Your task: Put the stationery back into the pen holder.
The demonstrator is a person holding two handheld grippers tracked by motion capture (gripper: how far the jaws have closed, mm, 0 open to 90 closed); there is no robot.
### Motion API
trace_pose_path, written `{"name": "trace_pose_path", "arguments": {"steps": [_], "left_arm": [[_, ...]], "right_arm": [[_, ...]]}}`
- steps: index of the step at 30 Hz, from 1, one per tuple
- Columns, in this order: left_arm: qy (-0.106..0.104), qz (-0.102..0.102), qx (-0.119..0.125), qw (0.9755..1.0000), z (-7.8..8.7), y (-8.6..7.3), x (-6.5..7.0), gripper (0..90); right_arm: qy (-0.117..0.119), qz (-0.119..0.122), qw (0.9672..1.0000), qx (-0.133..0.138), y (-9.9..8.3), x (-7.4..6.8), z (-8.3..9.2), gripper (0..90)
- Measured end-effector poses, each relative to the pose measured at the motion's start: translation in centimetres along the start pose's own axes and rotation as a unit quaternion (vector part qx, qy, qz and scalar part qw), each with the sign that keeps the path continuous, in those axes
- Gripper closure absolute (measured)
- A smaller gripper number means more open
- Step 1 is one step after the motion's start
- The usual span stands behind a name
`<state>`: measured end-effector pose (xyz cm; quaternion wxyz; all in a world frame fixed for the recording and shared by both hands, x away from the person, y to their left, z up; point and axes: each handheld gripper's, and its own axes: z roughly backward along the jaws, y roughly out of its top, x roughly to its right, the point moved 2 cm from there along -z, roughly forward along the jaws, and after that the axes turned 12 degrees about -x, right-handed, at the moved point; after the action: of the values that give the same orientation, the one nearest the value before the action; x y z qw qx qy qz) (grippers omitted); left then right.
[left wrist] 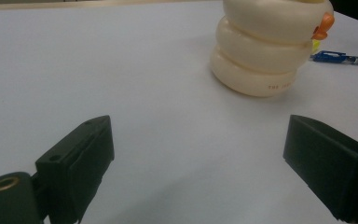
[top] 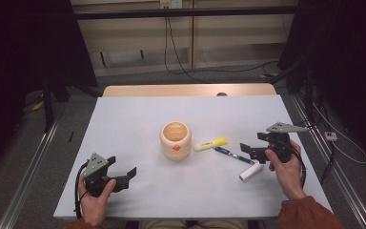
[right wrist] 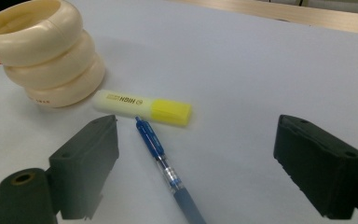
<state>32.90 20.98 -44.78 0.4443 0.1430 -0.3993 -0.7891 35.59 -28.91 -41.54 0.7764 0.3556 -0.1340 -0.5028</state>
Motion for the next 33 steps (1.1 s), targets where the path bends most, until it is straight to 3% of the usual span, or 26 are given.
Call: {"name": "trace_pose_path", "arguments": {"steps": [3, 8, 11, 16, 19, 22, 25, 28, 31, 33], "left_arm": [[0.0, 0.002, 0.0, 1.0, -0.1, 0.0, -0.1, 8.5], [0.0, 0.002, -0.003, 1.0, -0.2, 0.0, -0.1, 8.5], [0.0, 0.003, -0.003, 1.0, -0.2, 0.0, -0.2, 8.5], [0.0, 0.003, -0.004, 1.0, -0.2, 0.0, -0.1, 8.5], [0.002, 0.007, -0.002, 1.0, -0.1, 0.0, -0.2, 8.5], [0.003, 0.011, -0.003, 0.9999, -0.1, 0.0, -0.4, 8.5], [0.002, 0.007, -0.004, 1.0, -0.2, 0.0, -0.3, 8.5], [0.001, 0.006, -0.005, 1.0, -0.2, 0.0, -0.3, 8.5], [0.002, 0.009, -0.006, 0.9999, -0.2, -0.1, -0.3, 8.5], [0.002, 0.009, -0.008, 0.9999, -0.3, -0.1, -0.3, 8.5]], "right_arm": [[-0.002, -0.009, 0.9999, 0.006, -0.6, 0.8, 0.5, 14.6], [0.025, -0.024, 0.9991, 0.024, -1.3, 1.9, 1.0, 13.8], [-0.004, -0.024, 0.9994, 0.023, -1.8, 2.0, 1.1, 13.5], [-0.02, -0.034, 0.9986, 0.035, -2.8, 1.6, 1.1, 10.3], [-0.013, 0.015, 0.9997, 0.01, -3.0, 1.6, 1.3, 11.3], [0.02, 0.053, 0.9984, 0.005, -2.9, 1.9, 1.8, 12.5], [0.029, 0.074, 0.9968, -0.009, -2.4, 2.4, 2.0, 15.2], [0.061, 0.11, 0.9917, -0.029, -2.0, 2.9, 1.7, 8.7], [0.068, 0.12, 0.9894, -0.046, -1.6, 3.5, 1.4, 11.7], [0.083, 0.132, 0.9859, -0.06, -1.5, 3.8, 1.1, 13.0]]}}
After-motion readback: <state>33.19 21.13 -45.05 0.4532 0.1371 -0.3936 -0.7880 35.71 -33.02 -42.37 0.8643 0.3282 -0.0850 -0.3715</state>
